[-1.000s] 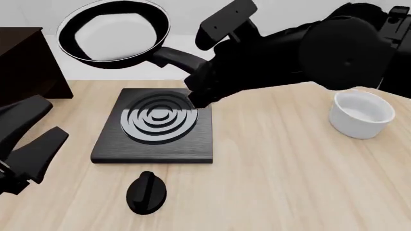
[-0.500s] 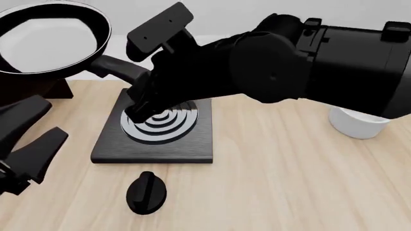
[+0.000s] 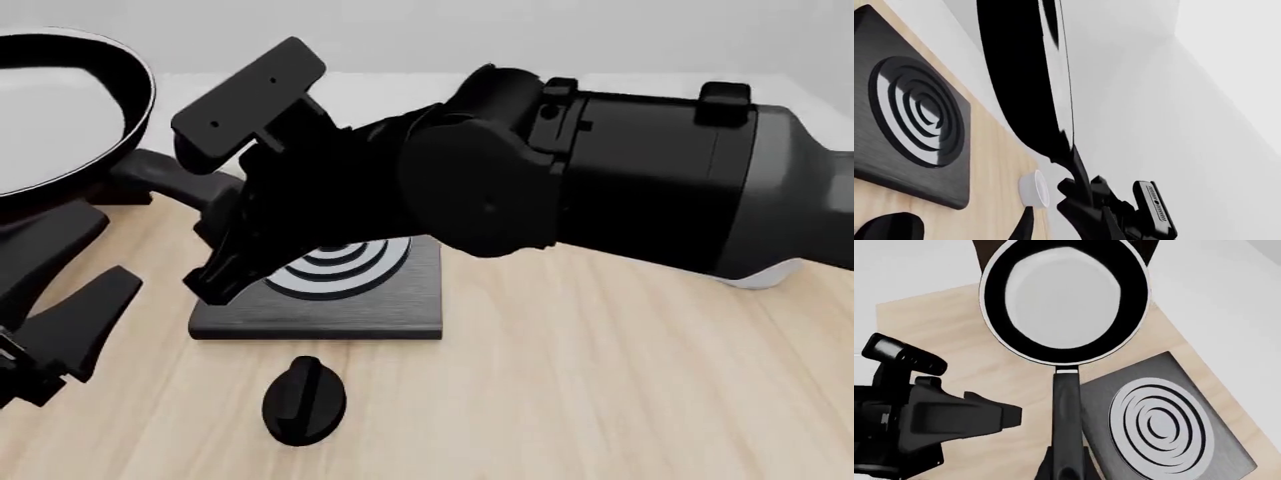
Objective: Put the frying pan on the cabinet shelf.
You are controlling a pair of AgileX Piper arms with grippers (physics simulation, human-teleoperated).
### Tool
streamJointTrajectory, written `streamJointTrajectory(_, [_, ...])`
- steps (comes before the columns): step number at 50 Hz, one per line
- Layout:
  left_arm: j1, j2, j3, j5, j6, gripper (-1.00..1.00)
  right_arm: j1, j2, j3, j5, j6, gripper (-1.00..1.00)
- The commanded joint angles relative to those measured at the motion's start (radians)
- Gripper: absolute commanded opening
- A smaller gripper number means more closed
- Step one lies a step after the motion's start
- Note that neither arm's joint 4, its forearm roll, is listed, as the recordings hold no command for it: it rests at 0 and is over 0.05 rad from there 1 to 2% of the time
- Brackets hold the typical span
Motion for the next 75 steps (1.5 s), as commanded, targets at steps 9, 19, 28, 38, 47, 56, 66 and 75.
streamJointTrajectory(9, [0.017,-0.001,0.010,-0.008,-0.008,1.00,0.033,-0.002,-0.007,-0.034,0.007,-1.00])
streamJointTrajectory(19, [0.016,0.001,0.019,-0.015,-0.012,1.00,0.047,-0.005,-0.006,-0.040,0.006,-1.00])
streamJointTrajectory(28, [0.010,0.012,0.033,-0.036,-0.018,1.00,0.060,0.003,-0.007,-0.044,-0.001,-1.00])
streamJointTrajectory(38, [0.006,0.019,0.037,-0.044,-0.021,1.00,0.078,0.015,-0.010,-0.042,-0.012,-1.00])
streamJointTrajectory(47, [0.010,0.014,0.030,-0.033,-0.022,1.00,0.070,0.018,0.013,-0.056,-0.025,-1.00])
streamJointTrajectory(56, [0.013,0.015,0.030,-0.034,-0.022,1.00,0.080,0.016,0.026,-0.061,-0.031,-1.00])
streamJointTrajectory(66, [0.012,0.018,0.033,-0.039,-0.021,1.00,0.100,0.014,0.044,-0.072,-0.048,-1.00])
streamJointTrajectory(75, [0.011,0.039,0.058,-0.074,-0.030,1.00,0.116,0.010,0.045,-0.077,-0.055,-1.00])
